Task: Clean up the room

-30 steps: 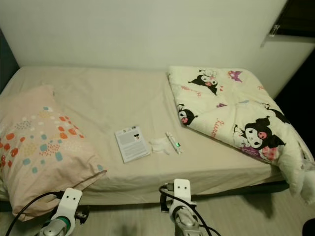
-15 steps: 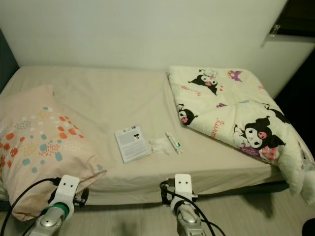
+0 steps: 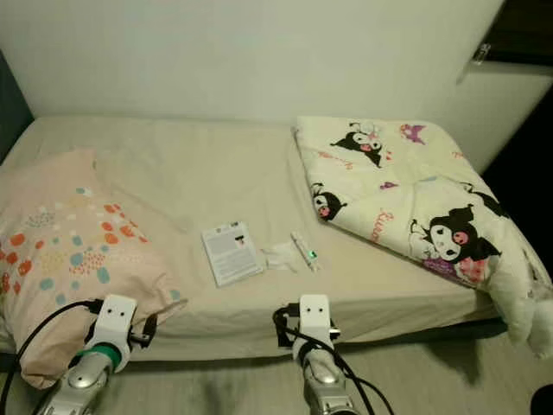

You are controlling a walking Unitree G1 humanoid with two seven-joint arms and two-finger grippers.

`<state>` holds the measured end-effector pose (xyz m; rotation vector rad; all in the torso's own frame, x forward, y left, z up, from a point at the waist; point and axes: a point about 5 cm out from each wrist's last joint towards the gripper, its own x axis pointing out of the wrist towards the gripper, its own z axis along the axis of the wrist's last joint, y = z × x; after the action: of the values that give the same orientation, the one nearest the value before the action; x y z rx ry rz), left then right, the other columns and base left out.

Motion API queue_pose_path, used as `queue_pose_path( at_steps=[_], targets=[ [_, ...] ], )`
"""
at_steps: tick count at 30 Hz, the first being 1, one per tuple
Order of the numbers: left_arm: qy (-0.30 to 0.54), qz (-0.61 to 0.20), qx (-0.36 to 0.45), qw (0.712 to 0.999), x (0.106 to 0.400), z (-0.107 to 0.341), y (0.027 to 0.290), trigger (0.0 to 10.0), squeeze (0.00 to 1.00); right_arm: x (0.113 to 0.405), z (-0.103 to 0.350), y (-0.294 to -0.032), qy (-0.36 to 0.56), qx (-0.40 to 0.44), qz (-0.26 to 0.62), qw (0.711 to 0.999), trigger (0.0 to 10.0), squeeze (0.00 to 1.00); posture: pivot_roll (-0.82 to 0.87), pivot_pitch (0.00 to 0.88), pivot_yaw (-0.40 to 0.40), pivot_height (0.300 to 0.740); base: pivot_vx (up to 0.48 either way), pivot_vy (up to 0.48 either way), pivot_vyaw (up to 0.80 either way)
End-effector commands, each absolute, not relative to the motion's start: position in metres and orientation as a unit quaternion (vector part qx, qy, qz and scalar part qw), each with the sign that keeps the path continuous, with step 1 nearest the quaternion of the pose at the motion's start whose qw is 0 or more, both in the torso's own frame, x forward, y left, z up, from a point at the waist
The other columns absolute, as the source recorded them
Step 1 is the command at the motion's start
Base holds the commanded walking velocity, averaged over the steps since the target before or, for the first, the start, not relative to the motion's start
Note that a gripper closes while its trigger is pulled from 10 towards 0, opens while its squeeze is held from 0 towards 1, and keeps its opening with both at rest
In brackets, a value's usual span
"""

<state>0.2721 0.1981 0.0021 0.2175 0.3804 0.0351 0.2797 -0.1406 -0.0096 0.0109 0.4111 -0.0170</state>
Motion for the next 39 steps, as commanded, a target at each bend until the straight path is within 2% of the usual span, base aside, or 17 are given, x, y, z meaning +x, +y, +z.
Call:
queue_pose_path(
  at_steps=[1,23,34,39],
  targets=[
    [0.19,0.018,0.102,0.976,0.272,0.002,0.196,10.0,0.0,0.281,-0.009,-0.143,0.202,0.017,-0.017,0.979,10.0,0.0,0.14,0.0,-0.027,0.74,0.0,0.0,0.0],
    [0.182,0.024,0.109,0.977,0.267,0.006,0.19,10.0,0.0,0.274,-0.014,-0.148,0.213,0.039,-0.033,0.976,10.0,0.0,0.14,0.0,-0.037,0.74,0.0,0.0,0.0],
    [0.159,0.015,0.097,0.982,0.281,0.024,0.193,10.0,0.0,0.275,-0.013,-0.152,0.214,0.057,-0.054,0.974,10.0,0.0,0.15,0.0,-0.037,0.74,0.0,0.0,0.0],
    [0.153,-0.007,0.104,0.983,0.285,0.029,0.188,10.0,0.0,0.276,-0.013,-0.155,0.214,0.058,-0.066,0.973,10.0,0.0,0.15,0.0,-0.017,0.74,0.266,0.0,0.0]
  ],
)
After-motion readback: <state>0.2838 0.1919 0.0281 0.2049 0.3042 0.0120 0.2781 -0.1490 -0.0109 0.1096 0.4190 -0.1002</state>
